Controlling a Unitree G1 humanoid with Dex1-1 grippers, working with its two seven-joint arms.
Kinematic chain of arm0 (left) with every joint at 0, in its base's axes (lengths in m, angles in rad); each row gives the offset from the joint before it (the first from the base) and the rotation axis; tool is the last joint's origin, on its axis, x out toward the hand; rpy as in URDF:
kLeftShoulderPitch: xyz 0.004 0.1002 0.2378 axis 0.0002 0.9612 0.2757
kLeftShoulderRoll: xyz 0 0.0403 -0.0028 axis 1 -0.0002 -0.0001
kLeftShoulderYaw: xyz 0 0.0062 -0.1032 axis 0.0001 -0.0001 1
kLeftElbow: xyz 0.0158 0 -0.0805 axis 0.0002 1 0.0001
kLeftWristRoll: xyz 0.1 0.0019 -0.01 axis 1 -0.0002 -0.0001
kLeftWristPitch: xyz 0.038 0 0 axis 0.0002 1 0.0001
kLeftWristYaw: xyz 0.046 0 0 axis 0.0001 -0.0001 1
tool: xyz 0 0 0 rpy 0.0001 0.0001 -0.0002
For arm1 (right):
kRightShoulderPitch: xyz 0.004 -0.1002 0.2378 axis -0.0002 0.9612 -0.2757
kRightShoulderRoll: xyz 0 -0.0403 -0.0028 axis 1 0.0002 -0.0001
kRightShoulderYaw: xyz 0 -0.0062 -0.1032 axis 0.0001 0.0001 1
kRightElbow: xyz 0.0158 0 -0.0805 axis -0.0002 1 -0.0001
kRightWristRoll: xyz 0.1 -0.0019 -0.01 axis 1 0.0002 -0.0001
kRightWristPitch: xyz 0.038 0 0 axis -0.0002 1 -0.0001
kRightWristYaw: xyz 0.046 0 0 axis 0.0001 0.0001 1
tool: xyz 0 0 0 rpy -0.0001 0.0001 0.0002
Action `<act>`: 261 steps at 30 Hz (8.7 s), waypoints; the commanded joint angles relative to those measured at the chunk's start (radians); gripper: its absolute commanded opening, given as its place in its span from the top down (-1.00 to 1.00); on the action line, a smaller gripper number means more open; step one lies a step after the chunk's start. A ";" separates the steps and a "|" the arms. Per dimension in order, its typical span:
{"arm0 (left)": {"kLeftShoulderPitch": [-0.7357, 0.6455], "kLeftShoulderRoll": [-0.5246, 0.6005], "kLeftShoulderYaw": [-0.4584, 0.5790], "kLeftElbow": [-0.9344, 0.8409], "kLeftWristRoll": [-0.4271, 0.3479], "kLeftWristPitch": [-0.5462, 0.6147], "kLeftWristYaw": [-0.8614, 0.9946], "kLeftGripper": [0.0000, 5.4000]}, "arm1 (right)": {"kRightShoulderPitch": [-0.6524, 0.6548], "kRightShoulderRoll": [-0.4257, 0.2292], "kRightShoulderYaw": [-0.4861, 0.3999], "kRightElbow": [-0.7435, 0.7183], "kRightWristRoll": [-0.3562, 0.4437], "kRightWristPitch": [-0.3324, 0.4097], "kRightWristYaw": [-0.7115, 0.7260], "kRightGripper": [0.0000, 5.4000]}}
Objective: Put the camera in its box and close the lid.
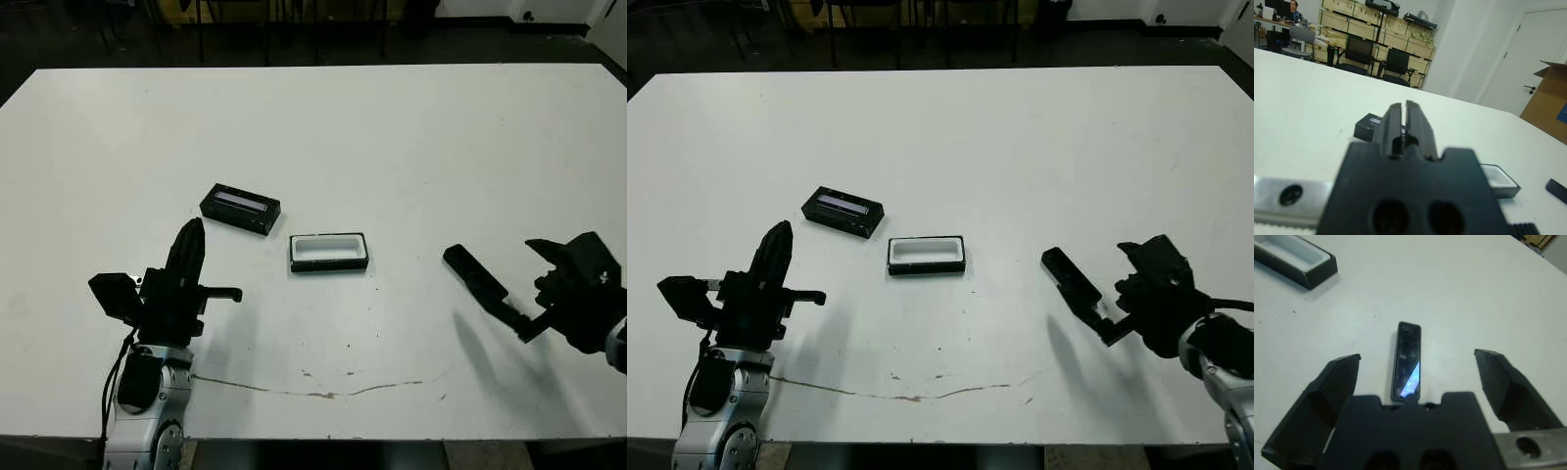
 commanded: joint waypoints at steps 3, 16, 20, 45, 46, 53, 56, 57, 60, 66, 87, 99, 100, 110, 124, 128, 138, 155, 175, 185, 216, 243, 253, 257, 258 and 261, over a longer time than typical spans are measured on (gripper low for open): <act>0.006 0.004 -0.001 0.025 0.011 -0.007 -0.004 1.00 | 0.018 0.042 0.010 0.036 0.009 0.024 -0.013 -1.00; 0.007 0.007 -0.001 0.029 0.010 -0.009 -0.009 1.00 | 0.046 0.130 0.044 0.084 0.008 0.007 -0.035 -1.00; 0.007 0.006 -0.002 0.033 0.016 -0.015 -0.010 1.00 | 0.054 0.148 0.053 0.109 0.011 -0.018 -0.029 -1.00; 0.012 0.003 -0.001 0.027 0.003 -0.010 -0.010 1.00 | 0.092 0.277 -0.002 0.045 0.058 0.005 -0.164 0.39; 0.013 0.002 -0.001 0.025 0.002 -0.008 -0.009 1.00 | 0.094 0.277 -0.003 0.052 0.060 -0.009 -0.158 0.46; 0.016 0.002 -0.003 0.022 0.010 -0.007 -0.003 1.00 | 0.116 0.283 0.017 0.032 0.002 -0.080 -0.195 0.81; 0.013 0.002 -0.003 0.031 0.012 -0.021 -0.009 1.00 | 0.121 0.294 0.020 0.019 -0.017 -0.089 -0.214 0.82; 0.013 0.001 -0.002 0.033 0.008 -0.022 -0.011 1.00 | 0.122 0.299 0.019 0.015 -0.021 -0.094 -0.220 0.82; 0.012 0.000 -0.002 0.036 0.008 -0.026 -0.013 1.00 | 0.121 0.312 0.009 0.030 -0.031 -0.166 -0.216 0.82; 0.013 -0.003 -0.005 0.032 0.006 -0.020 -0.011 1.00 | 0.025 0.293 -0.045 -0.011 0.005 -0.173 -0.206 0.82; 0.010 -0.006 -0.002 0.042 0.012 -0.027 -0.008 1.00 | -0.823 0.108 0.246 0.701 0.035 -0.319 0.474 0.82; 0.006 -0.012 -0.007 0.049 0.027 -0.039 0.001 1.00 | -1.033 0.105 0.467 0.859 -0.098 -0.303 0.801 0.82; 0.007 -0.012 -0.009 0.048 0.031 -0.037 0.003 1.00 | -1.041 0.108 0.474 0.868 -0.104 -0.304 0.816 0.82; 0.008 -0.012 -0.017 0.033 0.046 -0.019 0.024 1.00 | -1.062 0.127 0.546 0.892 -0.197 -0.340 0.862 0.82; 0.008 -0.011 -0.022 0.020 0.048 -0.002 0.030 1.00 | -1.064 0.151 0.605 0.890 -0.309 -0.326 0.839 0.82; 0.010 -0.013 -0.022 0.019 0.042 0.003 0.031 1.00 | -1.066 0.164 0.609 0.916 -0.312 -0.354 0.850 0.82; 0.010 -0.016 -0.025 0.031 0.054 -0.017 0.028 1.00 | -1.078 0.200 0.577 0.988 -0.261 -0.372 0.920 0.82; 0.011 -0.018 -0.027 0.041 0.048 -0.028 0.023 1.00 | -1.084 0.219 0.587 1.035 -0.291 -0.386 0.937 0.82; 0.019 -0.015 -0.037 0.026 0.057 -0.010 0.043 1.00 | -1.066 0.242 0.609 1.031 -0.301 -0.361 0.947 0.82; 0.024 -0.013 -0.042 0.026 0.066 -0.021 0.041 1.00 | -1.061 0.257 0.641 1.034 -0.343 -0.391 0.924 0.82; 0.035 -0.020 -0.050 0.037 0.060 -0.039 0.045 1.00 | -1.078 0.336 0.677 1.045 -0.393 -0.336 0.873 0.82; 0.041 -0.020 -0.049 0.028 0.040 -0.021 0.047 1.00 | -1.079 0.185 0.363 0.970 -0.232 -0.474 0.775 -0.85; 0.034 0.073 -0.025 -0.081 0.091 0.064 0.035 1.00 | -0.677 0.228 0.141 0.441 -0.178 -0.238 0.261 -0.69; -0.051 0.235 0.043 -0.263 0.093 0.260 -0.013 1.00 | -0.551 0.202 0.102 0.351 -0.133 -0.243 0.240 -0.42; -0.083 0.272 0.061 -0.294 0.080 0.304 -0.029 1.00 | -0.530 0.196 0.096 0.330 -0.123 -0.239 0.238 -0.35; -0.246 0.399 0.108 -0.356 0.052 0.454 -0.077 1.00 | -0.467 0.184 0.074 0.266 -0.092 -0.235 0.230 -0.15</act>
